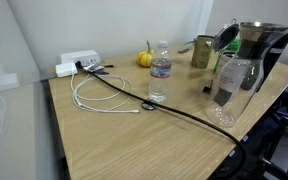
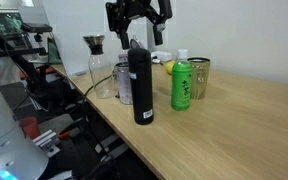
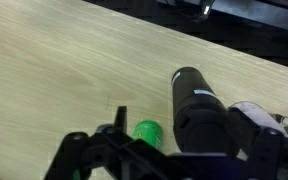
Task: Close the white container
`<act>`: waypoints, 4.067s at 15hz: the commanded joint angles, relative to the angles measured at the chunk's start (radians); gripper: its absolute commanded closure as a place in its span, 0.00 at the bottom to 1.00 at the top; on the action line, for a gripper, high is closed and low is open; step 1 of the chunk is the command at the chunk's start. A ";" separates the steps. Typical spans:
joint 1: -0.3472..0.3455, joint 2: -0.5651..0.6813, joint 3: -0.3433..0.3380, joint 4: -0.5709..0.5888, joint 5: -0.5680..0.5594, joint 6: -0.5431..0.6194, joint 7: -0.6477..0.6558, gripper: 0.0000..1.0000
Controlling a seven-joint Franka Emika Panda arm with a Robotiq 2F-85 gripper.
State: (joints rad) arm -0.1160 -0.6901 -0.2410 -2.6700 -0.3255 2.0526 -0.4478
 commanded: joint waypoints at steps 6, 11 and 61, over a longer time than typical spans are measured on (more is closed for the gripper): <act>0.033 0.028 0.055 0.070 0.026 0.035 0.083 0.00; 0.092 0.100 0.082 0.102 0.102 0.224 0.178 0.00; 0.166 0.205 0.212 -0.006 0.215 0.484 0.268 1.00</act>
State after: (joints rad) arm 0.0770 -0.4469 -0.0493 -2.6491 -0.0971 2.5438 -0.1992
